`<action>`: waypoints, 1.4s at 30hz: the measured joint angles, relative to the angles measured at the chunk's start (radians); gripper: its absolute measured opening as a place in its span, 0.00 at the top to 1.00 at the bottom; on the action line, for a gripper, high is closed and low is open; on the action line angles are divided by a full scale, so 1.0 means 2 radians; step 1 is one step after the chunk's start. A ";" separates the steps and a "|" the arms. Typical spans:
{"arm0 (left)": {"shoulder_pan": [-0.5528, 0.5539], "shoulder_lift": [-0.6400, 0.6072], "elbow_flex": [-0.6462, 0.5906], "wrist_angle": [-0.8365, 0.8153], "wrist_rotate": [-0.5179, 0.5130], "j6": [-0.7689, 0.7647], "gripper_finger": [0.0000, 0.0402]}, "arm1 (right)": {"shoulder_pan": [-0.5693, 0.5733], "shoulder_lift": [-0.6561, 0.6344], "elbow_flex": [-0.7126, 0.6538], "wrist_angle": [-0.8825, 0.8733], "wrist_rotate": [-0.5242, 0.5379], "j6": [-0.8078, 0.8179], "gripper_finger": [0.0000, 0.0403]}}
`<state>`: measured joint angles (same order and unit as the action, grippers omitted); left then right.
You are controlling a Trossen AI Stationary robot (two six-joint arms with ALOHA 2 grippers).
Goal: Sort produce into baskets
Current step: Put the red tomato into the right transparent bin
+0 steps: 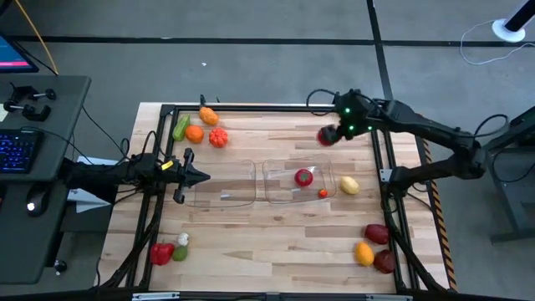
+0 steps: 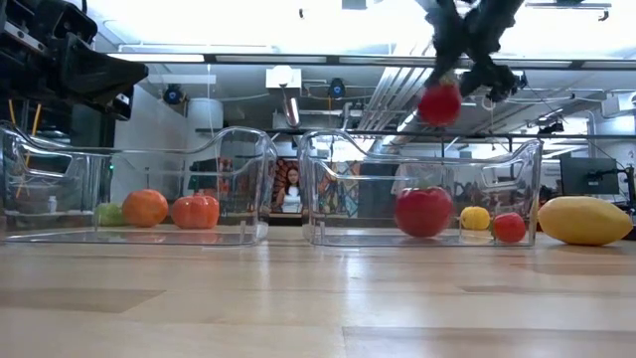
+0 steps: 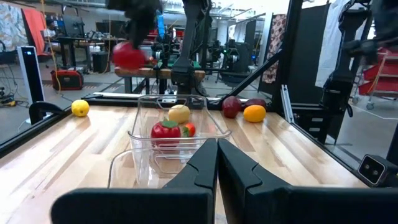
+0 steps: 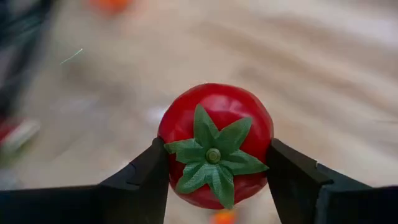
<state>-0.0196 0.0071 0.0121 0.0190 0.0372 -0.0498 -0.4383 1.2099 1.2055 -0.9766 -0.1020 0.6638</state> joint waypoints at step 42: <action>0.000 0.000 0.000 0.000 0.000 0.000 1.00 | 0.125 0.027 0.002 0.024 -0.094 -0.051 0.17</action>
<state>-0.0196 0.0074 0.0123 0.0193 0.0371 -0.0497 -0.1874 1.2644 1.2087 -0.9288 -0.2901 0.5618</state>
